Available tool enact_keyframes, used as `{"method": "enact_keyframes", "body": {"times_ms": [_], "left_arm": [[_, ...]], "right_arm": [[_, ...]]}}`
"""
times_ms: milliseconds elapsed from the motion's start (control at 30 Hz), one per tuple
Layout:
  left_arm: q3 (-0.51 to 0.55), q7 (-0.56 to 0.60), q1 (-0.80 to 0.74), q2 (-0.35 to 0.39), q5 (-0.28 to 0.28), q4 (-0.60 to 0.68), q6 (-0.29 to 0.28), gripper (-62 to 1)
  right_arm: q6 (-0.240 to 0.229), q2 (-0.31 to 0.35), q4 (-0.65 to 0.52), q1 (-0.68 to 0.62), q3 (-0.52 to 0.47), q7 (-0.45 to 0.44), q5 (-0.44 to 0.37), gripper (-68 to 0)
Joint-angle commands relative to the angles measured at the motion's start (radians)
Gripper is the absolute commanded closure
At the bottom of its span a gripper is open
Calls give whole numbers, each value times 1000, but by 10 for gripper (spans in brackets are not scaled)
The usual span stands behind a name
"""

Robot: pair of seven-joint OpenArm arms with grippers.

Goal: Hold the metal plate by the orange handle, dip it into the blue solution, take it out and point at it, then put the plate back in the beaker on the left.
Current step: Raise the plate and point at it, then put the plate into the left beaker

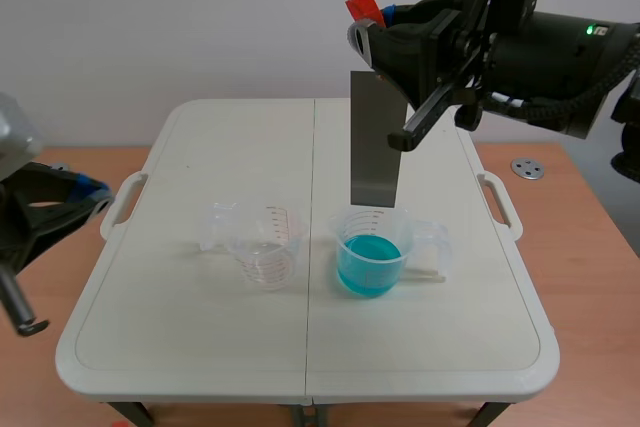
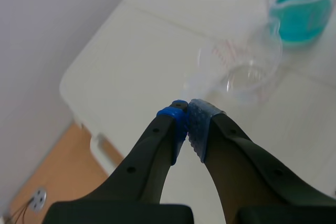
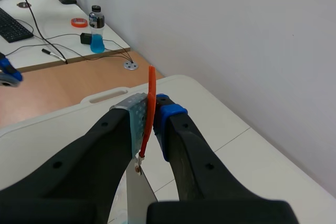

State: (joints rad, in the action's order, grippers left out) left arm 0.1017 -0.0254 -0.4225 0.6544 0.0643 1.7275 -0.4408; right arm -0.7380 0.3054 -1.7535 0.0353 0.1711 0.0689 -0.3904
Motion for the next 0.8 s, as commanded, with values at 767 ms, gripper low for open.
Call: {"method": "enact_keyframes", "body": {"times_ms": [767], "left_arm": [[312,81,-677,-191,-20,-171,113,-11]], "right_arm": [[16,-18,-19,81,76,6,-44,-13]]}}
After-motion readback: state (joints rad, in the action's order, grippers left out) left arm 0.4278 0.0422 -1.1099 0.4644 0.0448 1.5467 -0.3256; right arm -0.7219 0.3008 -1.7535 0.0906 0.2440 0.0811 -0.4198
